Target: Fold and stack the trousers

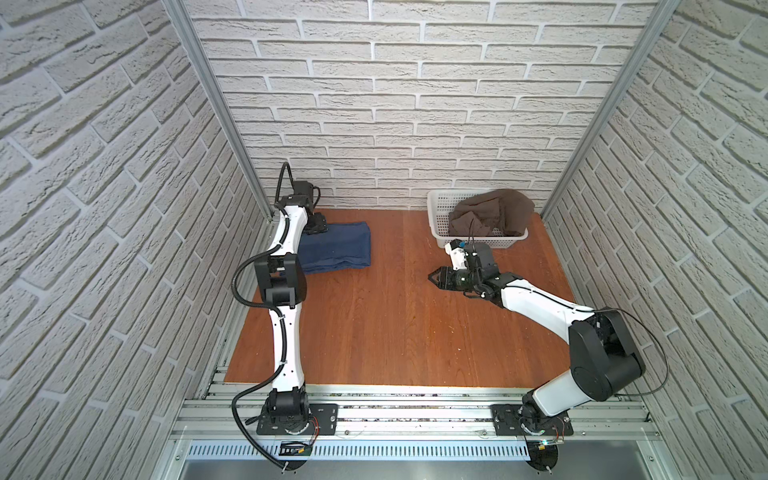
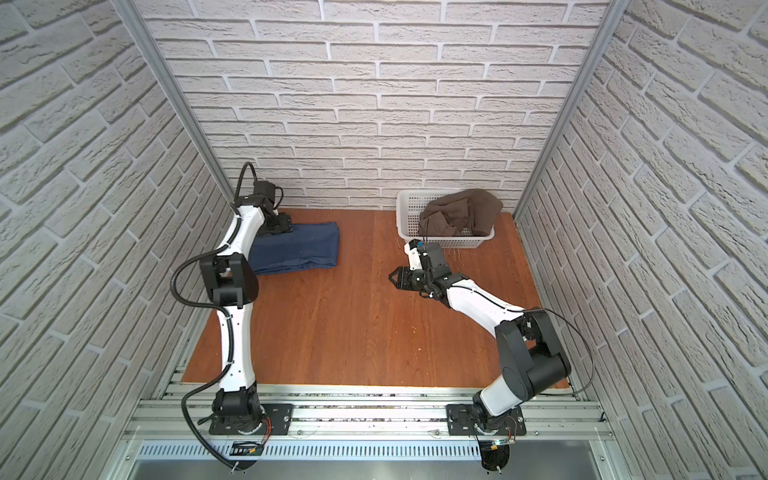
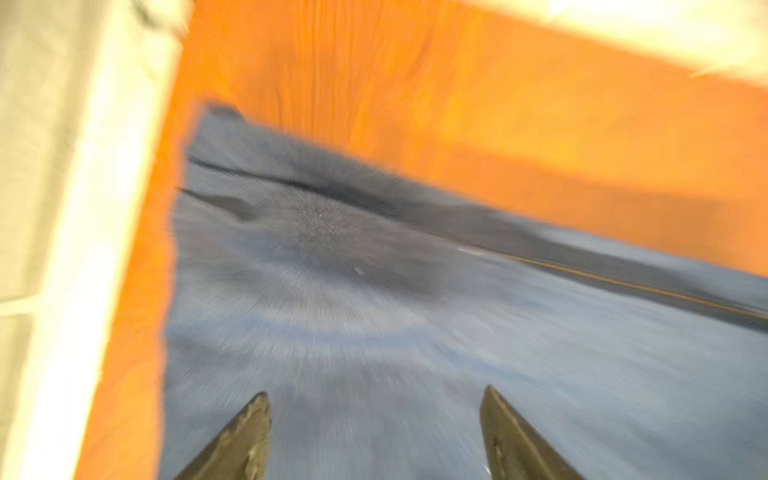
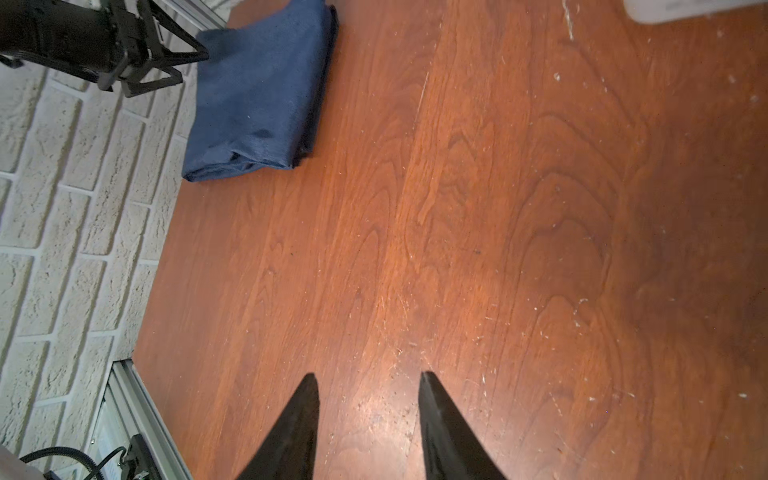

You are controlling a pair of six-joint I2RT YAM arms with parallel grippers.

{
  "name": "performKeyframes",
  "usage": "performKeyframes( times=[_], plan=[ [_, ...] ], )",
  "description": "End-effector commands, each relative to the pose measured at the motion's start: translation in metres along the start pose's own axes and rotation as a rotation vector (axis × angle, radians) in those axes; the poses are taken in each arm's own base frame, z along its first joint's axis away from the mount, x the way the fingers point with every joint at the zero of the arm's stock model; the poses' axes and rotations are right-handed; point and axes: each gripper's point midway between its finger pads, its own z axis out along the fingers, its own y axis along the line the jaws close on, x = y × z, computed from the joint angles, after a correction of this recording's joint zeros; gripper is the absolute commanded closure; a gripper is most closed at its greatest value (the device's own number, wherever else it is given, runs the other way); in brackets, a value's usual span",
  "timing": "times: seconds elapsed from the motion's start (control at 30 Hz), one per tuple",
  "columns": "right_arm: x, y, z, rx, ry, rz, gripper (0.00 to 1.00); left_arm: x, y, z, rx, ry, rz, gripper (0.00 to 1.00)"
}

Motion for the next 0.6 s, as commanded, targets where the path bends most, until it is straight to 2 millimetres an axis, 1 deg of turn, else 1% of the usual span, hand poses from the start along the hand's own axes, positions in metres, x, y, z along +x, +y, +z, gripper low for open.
performKeyframes(
  times=[0.0,0.07,0.1,0.17,0.2,0.23,0.27,0.3,0.37,0.43,0.5,0.57],
  plan=[
    [-0.011,0.008,-0.028,0.019,-0.088,-0.063,0.58,-0.068,-0.023,-0.135,0.051,-0.382,0.035,0.2],
    [-0.013,0.003,-0.043,0.068,-0.124,-0.094,0.57,-0.058,-0.026,-0.175,0.06,-0.463,0.038,0.2],
    [-0.015,-0.002,-0.052,0.107,-0.149,-0.11,0.56,-0.05,-0.022,-0.194,0.057,-0.512,0.024,0.19],
    [-0.022,-0.018,-0.072,0.213,-0.229,-0.117,0.55,-0.027,-0.013,-0.225,0.05,-0.618,-0.013,0.19],
    [-0.026,-0.028,-0.086,0.274,-0.286,-0.118,0.54,-0.014,-0.005,-0.242,0.048,-0.687,-0.044,0.03],
    [-0.029,-0.035,-0.096,0.32,-0.335,-0.123,0.53,0.001,0.002,-0.25,0.045,-0.732,-0.068,0.02],
    [-0.035,-0.044,-0.112,0.379,-0.408,-0.13,0.53,0.017,0.01,-0.26,0.038,-0.784,-0.089,0.02],
    [-0.038,-0.051,-0.124,0.42,-0.471,-0.134,0.51,0.034,0.022,-0.266,0.014,-0.821,-0.108,0.02],
    [-0.044,-0.061,-0.147,0.492,-0.598,-0.169,0.5,0.065,0.043,-0.263,-0.052,-0.842,-0.145,0.02],
    [-0.048,-0.072,-0.164,0.574,-0.693,-0.204,0.47,0.093,0.061,-0.253,-0.106,-0.816,-0.172,0.02],
    [-0.053,-0.088,-0.174,0.682,-0.731,-0.234,0.44,0.118,0.077,-0.237,-0.165,-0.771,-0.192,0.02],
    [-0.055,-0.105,-0.176,0.78,-0.722,-0.255,0.42,0.137,0.09,-0.224,-0.216,-0.748,-0.211,0.02]
  ],
)
